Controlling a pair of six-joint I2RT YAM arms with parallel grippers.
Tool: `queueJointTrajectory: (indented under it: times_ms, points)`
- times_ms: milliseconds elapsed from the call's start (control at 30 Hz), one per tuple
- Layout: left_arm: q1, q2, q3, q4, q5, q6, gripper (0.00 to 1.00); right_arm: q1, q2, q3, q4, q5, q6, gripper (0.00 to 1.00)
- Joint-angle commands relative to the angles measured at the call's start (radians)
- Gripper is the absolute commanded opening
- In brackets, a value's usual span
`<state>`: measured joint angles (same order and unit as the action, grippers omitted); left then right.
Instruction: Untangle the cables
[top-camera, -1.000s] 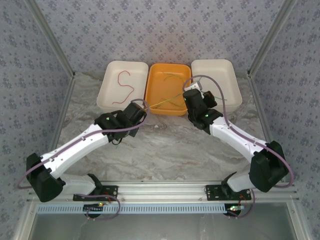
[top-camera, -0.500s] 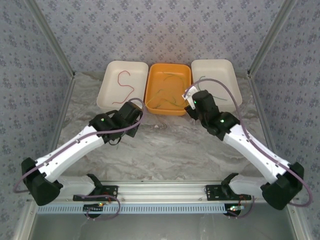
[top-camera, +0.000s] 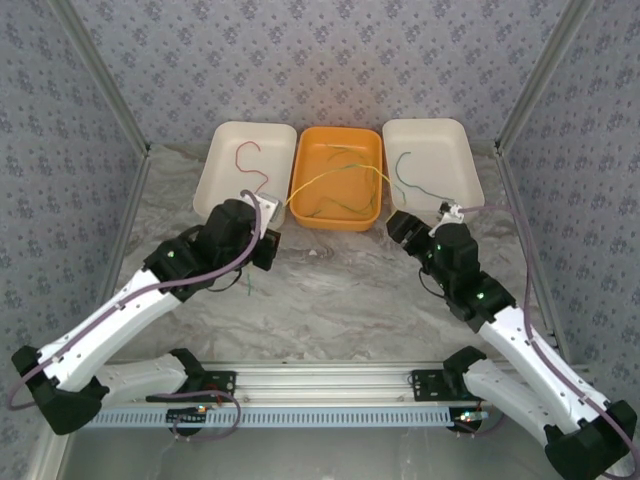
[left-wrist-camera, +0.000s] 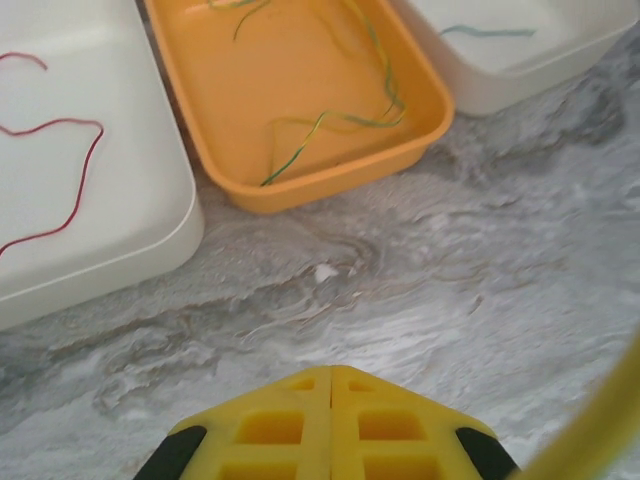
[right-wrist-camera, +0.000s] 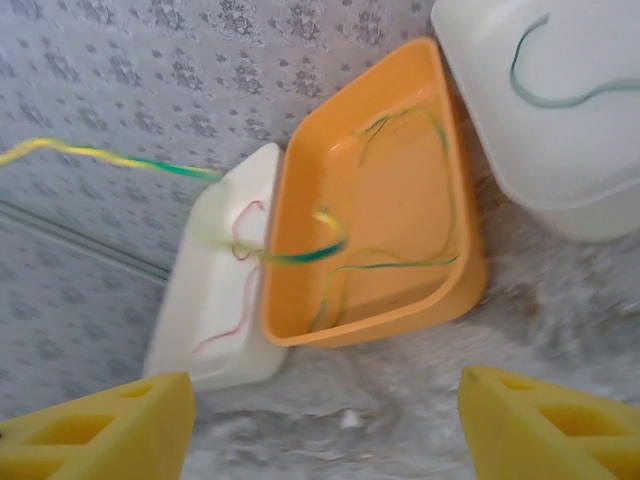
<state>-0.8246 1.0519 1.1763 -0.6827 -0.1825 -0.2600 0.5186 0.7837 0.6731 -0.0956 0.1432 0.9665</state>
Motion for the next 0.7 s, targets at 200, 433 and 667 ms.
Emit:
queueJointTrajectory:
  times_ms: [200,433,667]
  points:
    - [0.003,-0.055,-0.078,0.136,0.087,-0.06,0.0,0.135,0.038,-0.037,0.386,0.09,0.58,0.83]
    - [-0.002,-0.049,-0.126,0.226,0.141,-0.095,0.0,0.24,0.213,0.114,0.505,0.072,0.549,0.83]
    - [-0.046,-0.028,-0.13,0.258,0.156,-0.112,0.0,0.267,0.374,0.267,0.539,0.062,0.474,0.73]
